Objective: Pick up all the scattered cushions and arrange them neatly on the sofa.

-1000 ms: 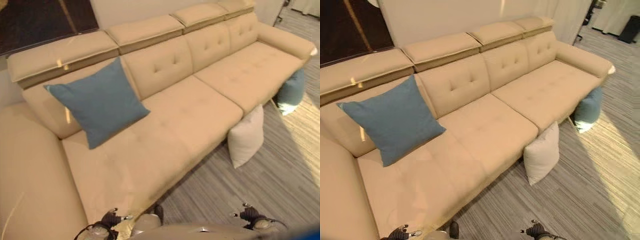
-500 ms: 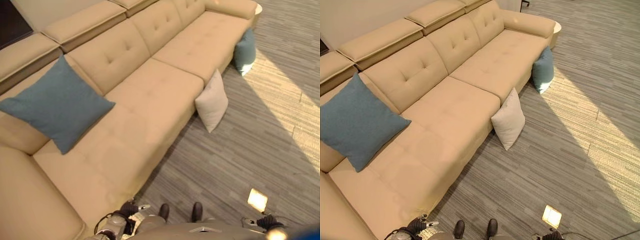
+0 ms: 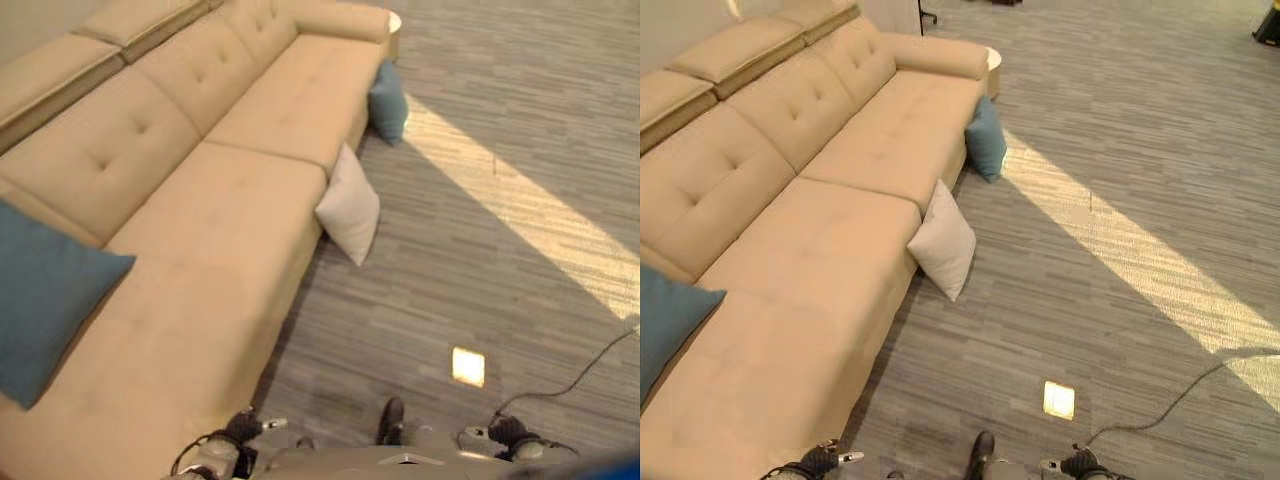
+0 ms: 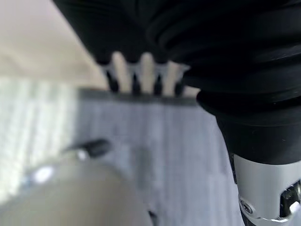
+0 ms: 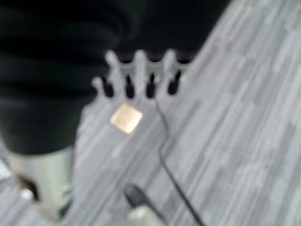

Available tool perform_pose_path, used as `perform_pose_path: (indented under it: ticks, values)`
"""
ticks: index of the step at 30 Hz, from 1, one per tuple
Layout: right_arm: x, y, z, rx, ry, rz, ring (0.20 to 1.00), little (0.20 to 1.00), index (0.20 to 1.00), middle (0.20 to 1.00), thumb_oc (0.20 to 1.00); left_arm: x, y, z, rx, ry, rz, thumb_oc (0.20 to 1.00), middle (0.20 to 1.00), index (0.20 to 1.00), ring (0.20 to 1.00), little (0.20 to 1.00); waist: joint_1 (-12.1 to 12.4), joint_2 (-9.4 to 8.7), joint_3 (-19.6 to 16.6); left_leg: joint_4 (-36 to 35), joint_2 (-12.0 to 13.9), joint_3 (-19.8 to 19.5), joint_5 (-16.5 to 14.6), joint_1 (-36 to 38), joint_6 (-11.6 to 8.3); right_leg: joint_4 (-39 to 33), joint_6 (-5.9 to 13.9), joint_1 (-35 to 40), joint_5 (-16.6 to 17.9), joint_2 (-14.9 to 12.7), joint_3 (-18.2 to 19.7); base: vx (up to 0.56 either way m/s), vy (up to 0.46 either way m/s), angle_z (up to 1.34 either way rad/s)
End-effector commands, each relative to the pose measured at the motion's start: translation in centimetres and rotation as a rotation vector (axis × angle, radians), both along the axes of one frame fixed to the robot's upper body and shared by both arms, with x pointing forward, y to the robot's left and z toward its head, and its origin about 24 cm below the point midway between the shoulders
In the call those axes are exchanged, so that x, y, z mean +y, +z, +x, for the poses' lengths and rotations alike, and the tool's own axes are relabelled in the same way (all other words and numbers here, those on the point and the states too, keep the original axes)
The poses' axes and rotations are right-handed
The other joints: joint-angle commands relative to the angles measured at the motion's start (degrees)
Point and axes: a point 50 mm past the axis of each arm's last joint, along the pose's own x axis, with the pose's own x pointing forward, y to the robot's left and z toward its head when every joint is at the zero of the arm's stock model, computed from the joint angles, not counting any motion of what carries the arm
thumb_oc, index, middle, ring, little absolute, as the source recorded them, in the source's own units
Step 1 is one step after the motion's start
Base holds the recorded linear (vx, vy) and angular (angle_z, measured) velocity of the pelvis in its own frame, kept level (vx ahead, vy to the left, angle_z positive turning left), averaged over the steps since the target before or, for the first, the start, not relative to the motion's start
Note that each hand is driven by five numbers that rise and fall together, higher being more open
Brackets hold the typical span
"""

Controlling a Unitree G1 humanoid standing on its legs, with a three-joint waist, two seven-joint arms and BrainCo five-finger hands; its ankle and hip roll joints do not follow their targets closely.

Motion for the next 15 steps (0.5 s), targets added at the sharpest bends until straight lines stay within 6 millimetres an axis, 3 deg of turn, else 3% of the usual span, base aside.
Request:
perform_pose_path:
  ticks: [1,3,4,5,9,10,11,13,15]
  values:
    - [-0.9,0.8,1.7,-0.063,-0.012,-0.033,1.0,1.0,1.0,1.0,1.0,0.6,1.0,2.9,-0.093,-0.017,0.02,1.0,1.0,1.0,1.0,1.0,1.2,-1.71,2.22,10.95,-1.49,-3.6,2.98,-7.18,-1.9,-7.28,6.6,0.95,6.02,-2.29,3.04,0.01,-0.189,-0.01]
    - [-1.1,0.9,2.1,-0.078,-0.014,-0.036,1.0,1.0,1.0,1.0,1.0,0.6,1.1,3.2,-0.109,-0.015,0.02,1.0,1.0,1.0,1.0,1.0,1.63,-1.95,2.77,14.39,-1.32,-3.85,4.45,-9.66,-1.69,-7.71,5.95,1.82,5.28,-1.95,3.07,0.09,-0.215,0.06]
    - [-1.4,1.1,2.3,-0.082,-0.02,-0.049,1.0,1.0,1.0,1.0,1.0,0.5,1.2,3.4,-0.113,-0.011,0.018,1.0,1.0,1.0,1.0,1.0,2.78,-2.39,3.77,17.86,-2.89,-3.19,2.95,-13.8,-0.93,-7.58,5.0,3.98,3.56,-1.66,3.12,0.26,-0.182,0.27]
    - [-1.5,1.1,2.2,-0.079,-0.022,-0.05,1.0,1.0,1.0,1.0,1.0,0.5,1.1,3.2,-0.105,-0.011,0.017,1.0,1.0,1.0,1.0,1.0,2.9,-2.44,3.46,15.96,-4.66,-3.09,2.03,-14.34,-0.59,-7.88,5.25,4.66,3.3,-1.66,3.38,0.26,-0.182,0.4]
    - [-1.5,1.1,2.2,-0.079,-0.022,-0.05,1.0,1.0,1.0,1.0,1.0,0.5,1.1,3.2,-0.105,-0.011,0.017,1.0,1.0,1.0,1.0,1.0,2.9,-2.44,3.46,15.96,-4.66,-3.09,2.03,-14.35,-0.59,-7.88,5.25,4.66,3.3,-1.66,3.38,0.05,-0.008,-0.12]
    - [-1.7,1.2,2.2,-0.08,-0.025,-0.054,1.0,1.0,1.0,1.0,1.0,0.4,1.0,2.9,-0.094,-0.009,0.015,1.0,1.0,1.0,1.0,1.0,3.16,-2.17,3.24,13.03,-5.62,-2.3,0.11,-13.96,-0.29,-8.39,5.76,5.56,3.01,-1.37,3.54,0.61,0.001,-0.15]
    - [-1.7,1.1,1.7,-0.073,-0.029,-0.058,1.0,1.0,1.0,1.0,1.0,0.3,0.9,2.6,-0.092,0.002,0.003,1.0,1.0,1.0,1.0,1.0,4.69,-0.5,1.5,-1.53,-10.16,-0.02,5.32,-15.57,-0.26,-9.72,6.65,9.85,0.58,1.38,4.4,0.8,0.058,0.27]
    - [-1.5,0.7,0.8,-0.023,-0.013,-0.056,1.0,1.0,1.0,1.0,1.0,0.4,0.8,2.3,-0.078,0.003,0.003,1.0,1.0,1.0,1.0,1.0,4.95,-0.81,0.51,-2.78,-10.55,-1.42,4.41,-12.96,1.08,-6.7,7.25,11.16,-1.41,0.44,5.32,0.71,0.145,0.53]
    - [-1.2,0.5,0.6,-0.013,0.0,-0.049,1.0,1.0,1.0,1.0,1.0,0.7,0.8,2.2,-0.072,0.008,0.007,1.0,1.0,1.0,1.0,1.0,5.45,-1.03,0.15,-2.95,-10.56,-1.24,3.31,-11.79,1.99,-2.91,8.38,10.72,-0.94,-1.34,4.74,0.28,0.11,-0.6]
